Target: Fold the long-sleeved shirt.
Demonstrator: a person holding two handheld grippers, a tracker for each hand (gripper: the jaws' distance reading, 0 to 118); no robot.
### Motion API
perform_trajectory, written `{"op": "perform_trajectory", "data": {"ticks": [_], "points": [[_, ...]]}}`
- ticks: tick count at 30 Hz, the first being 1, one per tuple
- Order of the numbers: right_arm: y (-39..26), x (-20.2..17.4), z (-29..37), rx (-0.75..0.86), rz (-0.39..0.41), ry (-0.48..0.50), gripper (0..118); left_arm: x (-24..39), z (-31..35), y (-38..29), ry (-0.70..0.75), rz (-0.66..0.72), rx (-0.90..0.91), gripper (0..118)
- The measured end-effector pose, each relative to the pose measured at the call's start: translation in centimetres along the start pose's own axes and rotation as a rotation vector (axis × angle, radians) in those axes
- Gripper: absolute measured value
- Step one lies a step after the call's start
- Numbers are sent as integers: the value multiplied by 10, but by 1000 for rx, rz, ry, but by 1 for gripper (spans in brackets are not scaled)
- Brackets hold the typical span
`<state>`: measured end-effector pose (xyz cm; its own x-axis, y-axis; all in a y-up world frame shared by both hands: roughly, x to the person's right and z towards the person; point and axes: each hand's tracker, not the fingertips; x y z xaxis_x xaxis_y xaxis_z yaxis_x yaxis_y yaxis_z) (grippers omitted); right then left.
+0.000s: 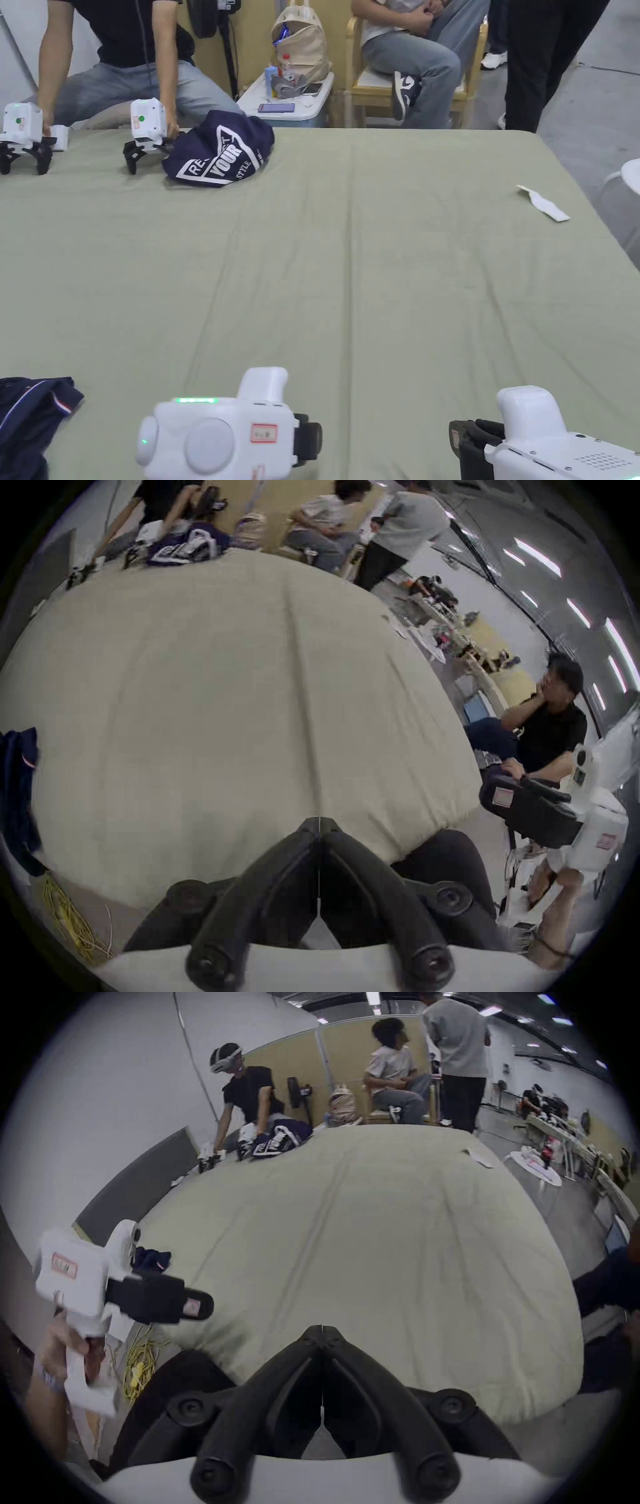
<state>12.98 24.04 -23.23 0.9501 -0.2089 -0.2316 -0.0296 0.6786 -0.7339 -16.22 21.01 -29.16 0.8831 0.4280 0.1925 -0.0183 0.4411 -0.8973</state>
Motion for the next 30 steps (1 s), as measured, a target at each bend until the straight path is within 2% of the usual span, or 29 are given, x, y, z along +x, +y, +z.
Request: {"op": "perform_trajectory", "data": {"ticks": [3,4,5,9,12,15,18,20,21,24,30], "points": [[-3,13,8,12,-33,-8,1,27,-8,-8,16,37,26,0],[-4,16,11,13,-35,-8,1,35,-11,-9,-43,-15,-7,0],[-6,18,12,13,-33,-13,1,42,-12,-12,-42,-41,-17,0],[-2,18,16,12,-53,-34,1,52,-6,-13,31,-67,0,0],[13,11,16,57,-24,-42,1,52,6,-1,66,-58,48,0],[41,-2,21,177,57,-130,1,56,31,15,159,-88,144,0],[76,-13,21,285,90,-177,1,68,60,41,234,-147,272,0],[96,-23,15,366,176,-275,1,79,78,56,272,-189,367,0],[106,-27,16,396,188,-281,1,84,86,62,295,-211,417,0],[130,-37,27,473,171,-297,1,100,110,77,358,-270,547,0],[131,-62,81,765,177,-295,2,132,154,67,417,-306,847,0]]}}
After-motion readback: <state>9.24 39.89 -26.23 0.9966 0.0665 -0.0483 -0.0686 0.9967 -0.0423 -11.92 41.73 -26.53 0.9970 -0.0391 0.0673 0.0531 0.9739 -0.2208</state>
